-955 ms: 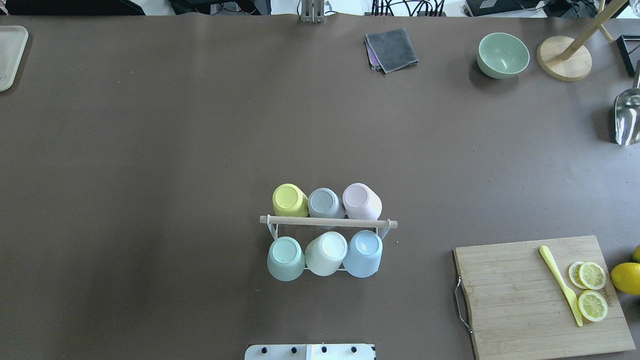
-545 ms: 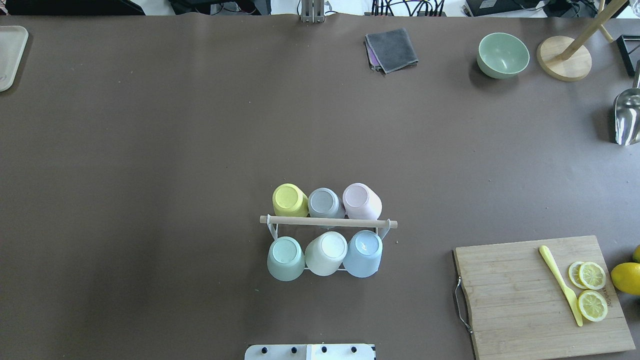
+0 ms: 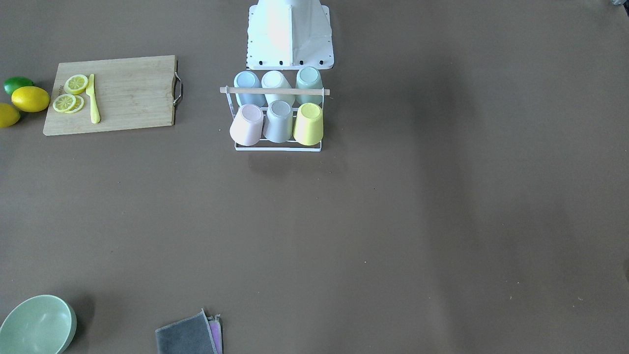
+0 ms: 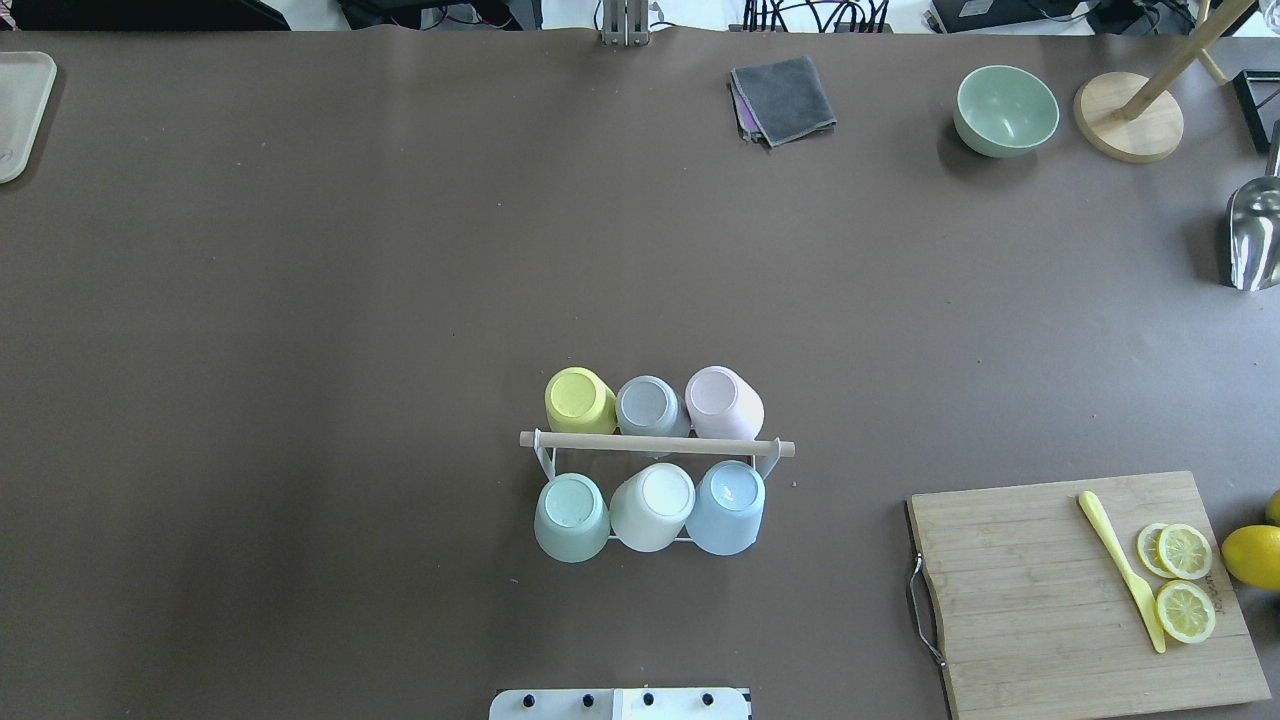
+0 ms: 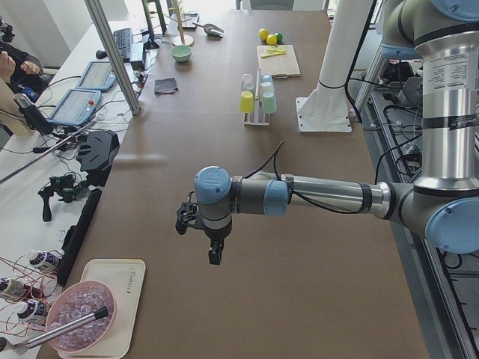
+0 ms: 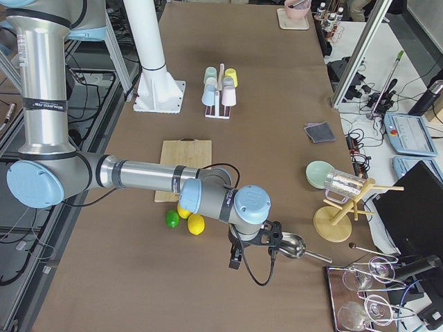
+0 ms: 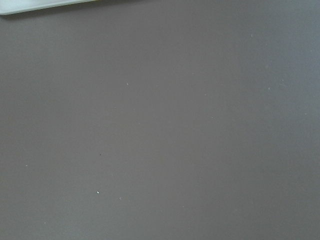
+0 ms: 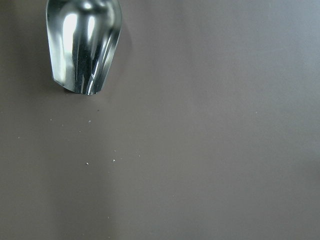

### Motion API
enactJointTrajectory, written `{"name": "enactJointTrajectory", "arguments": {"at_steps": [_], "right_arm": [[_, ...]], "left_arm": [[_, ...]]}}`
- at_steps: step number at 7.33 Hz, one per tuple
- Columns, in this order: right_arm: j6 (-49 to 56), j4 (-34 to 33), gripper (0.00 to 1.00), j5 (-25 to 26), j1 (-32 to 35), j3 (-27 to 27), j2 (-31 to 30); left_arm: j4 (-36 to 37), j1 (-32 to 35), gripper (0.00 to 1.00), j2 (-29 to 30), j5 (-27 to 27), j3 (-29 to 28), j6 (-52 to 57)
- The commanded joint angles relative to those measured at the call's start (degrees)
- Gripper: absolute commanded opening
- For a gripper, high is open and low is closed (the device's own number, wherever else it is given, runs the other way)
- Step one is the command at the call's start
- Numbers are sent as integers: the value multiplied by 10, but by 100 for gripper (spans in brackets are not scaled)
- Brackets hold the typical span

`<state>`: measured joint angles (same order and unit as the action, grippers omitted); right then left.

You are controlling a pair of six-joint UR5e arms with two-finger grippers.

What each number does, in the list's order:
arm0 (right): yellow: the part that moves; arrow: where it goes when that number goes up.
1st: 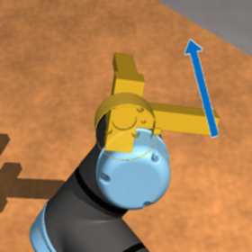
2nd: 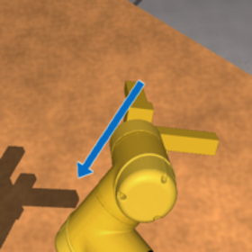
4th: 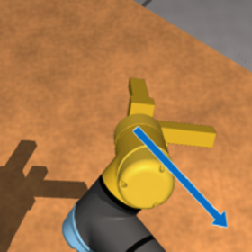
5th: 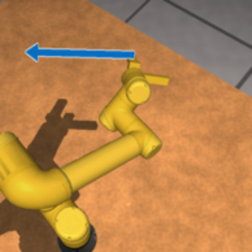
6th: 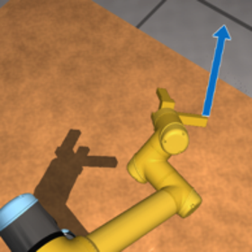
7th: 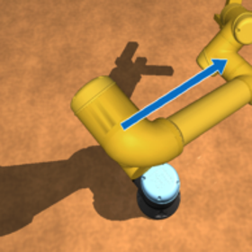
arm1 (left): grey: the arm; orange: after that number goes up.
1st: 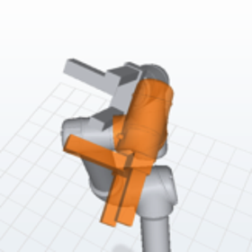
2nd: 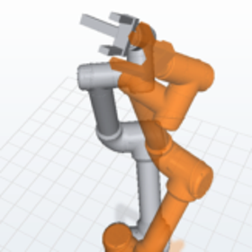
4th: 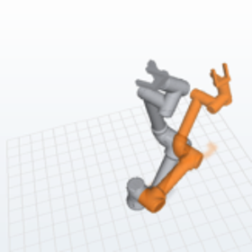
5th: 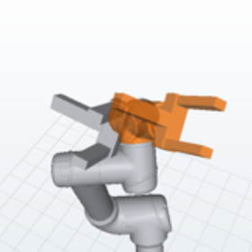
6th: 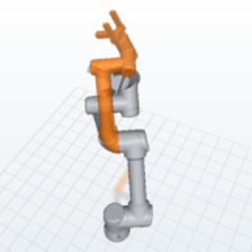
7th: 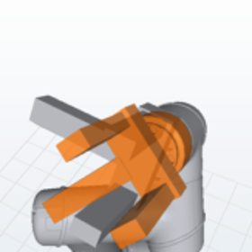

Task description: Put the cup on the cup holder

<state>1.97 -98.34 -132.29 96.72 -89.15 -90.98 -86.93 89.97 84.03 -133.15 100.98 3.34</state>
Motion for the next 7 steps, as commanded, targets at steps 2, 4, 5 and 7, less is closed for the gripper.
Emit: {"name": "enactJointTrajectory", "arguments": {"at_steps": [2, 4, 5, 7], "right_arm": [[-3, 3, 100, 4, -9, 1, 2], [-3, -1, 100, 1, -14, -2, 3], [-3, -1, 100, 5, -15, -1, 1], [-3, -1, 100, 4, -15, -2, 3]], "left_arm": [[-1, 0, 99, 0, 0, 1, 0], [-1, 0, 99, 0, 0, -1, 0], [-1, 0, 99, 0, 0, -1, 0], [-1, 0, 99, 0, 0, -2, 2]]}}
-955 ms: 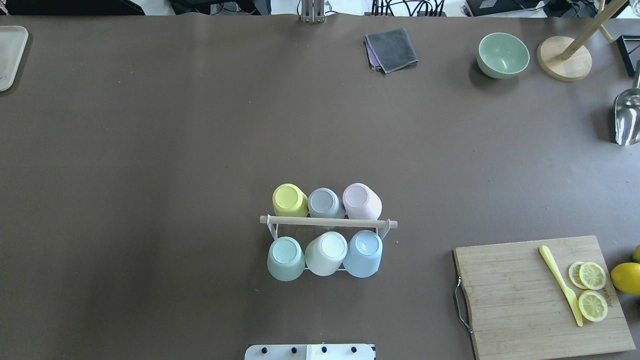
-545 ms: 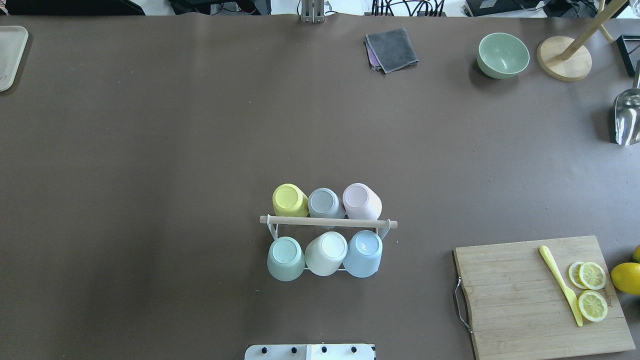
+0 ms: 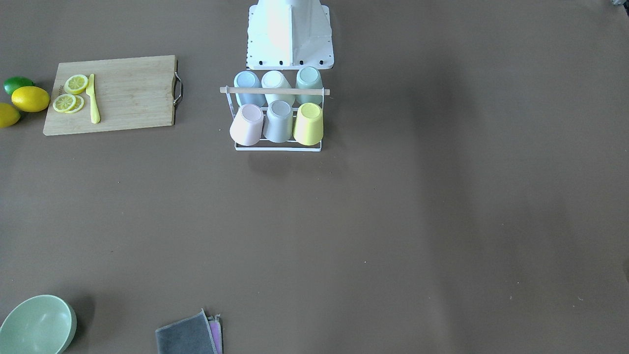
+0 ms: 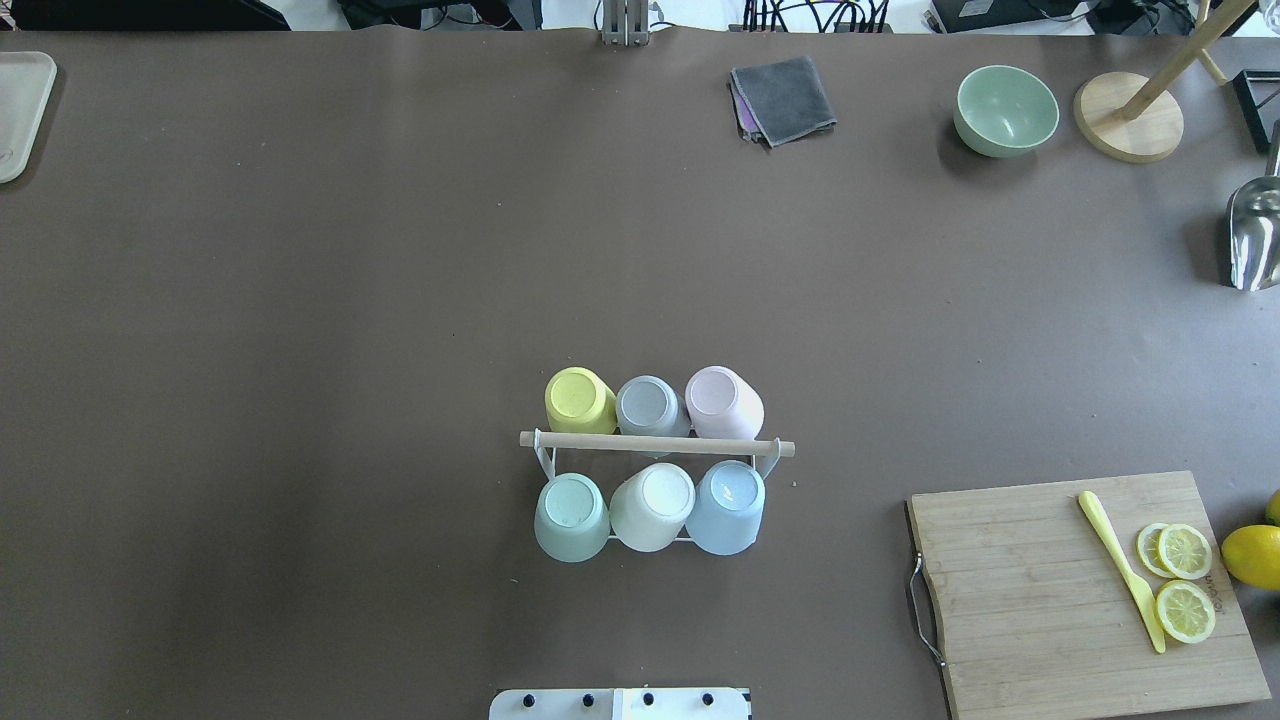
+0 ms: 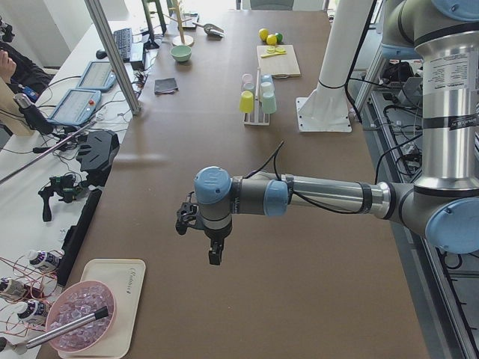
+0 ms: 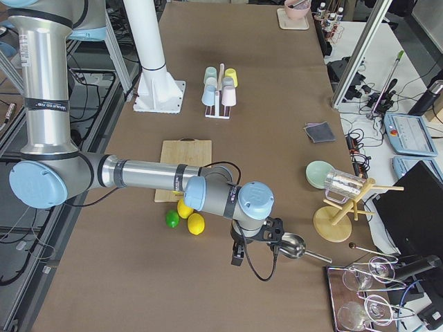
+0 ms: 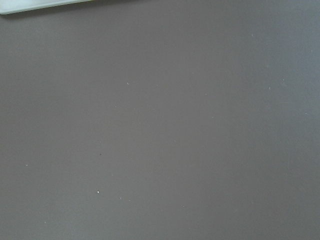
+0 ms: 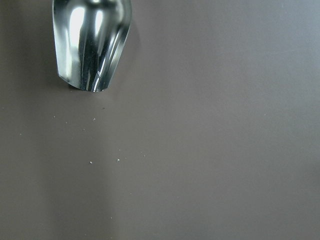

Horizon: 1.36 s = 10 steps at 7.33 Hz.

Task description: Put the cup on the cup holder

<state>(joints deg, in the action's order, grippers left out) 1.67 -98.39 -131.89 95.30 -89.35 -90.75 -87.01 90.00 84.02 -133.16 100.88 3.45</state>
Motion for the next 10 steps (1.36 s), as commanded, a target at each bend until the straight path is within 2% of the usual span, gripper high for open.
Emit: {"name": "enactJointTrajectory", "arguments": {"at_steps": [1, 10], "right_arm": [[0, 0, 100, 1, 0, 0, -2], [0, -1, 100, -7, 0, -1, -5]], "left_arm": [[0, 0, 99, 0, 0, -1, 1], [-17, -1, 99, 1, 0, -5, -1]]}}
